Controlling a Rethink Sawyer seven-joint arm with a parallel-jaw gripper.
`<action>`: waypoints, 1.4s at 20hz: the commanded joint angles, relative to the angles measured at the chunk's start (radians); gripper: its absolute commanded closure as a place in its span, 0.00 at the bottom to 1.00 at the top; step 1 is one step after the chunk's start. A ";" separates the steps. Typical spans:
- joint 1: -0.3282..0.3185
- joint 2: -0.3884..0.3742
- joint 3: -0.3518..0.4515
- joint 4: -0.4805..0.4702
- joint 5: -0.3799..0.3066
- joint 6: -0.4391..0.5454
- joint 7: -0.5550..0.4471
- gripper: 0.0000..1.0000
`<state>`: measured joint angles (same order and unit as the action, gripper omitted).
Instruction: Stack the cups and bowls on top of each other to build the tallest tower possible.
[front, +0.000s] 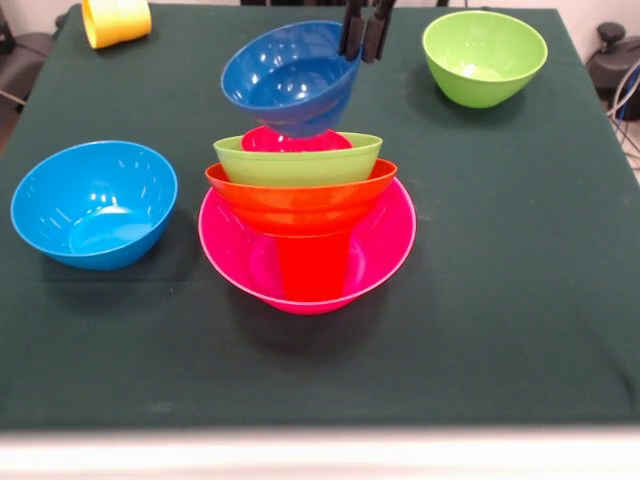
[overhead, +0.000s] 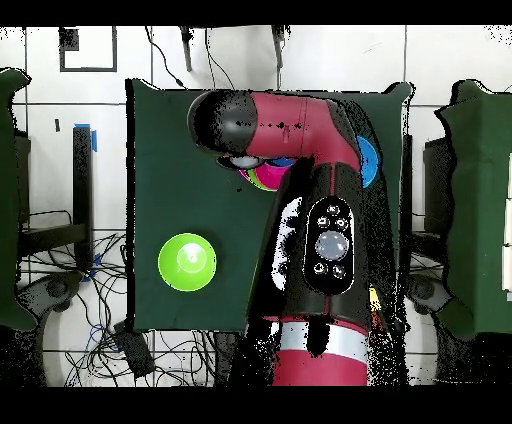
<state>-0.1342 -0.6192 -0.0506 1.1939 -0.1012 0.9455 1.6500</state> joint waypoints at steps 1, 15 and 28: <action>-0.030 -0.036 0.078 0.154 0.012 -0.004 0.004 1.00; -0.068 -0.048 0.118 0.309 -0.005 -0.212 0.019 1.00; -0.065 -0.048 0.125 0.322 0.010 -0.218 0.037 1.00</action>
<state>-0.1955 -0.6937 -0.0340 1.4402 -0.0999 0.7299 1.6500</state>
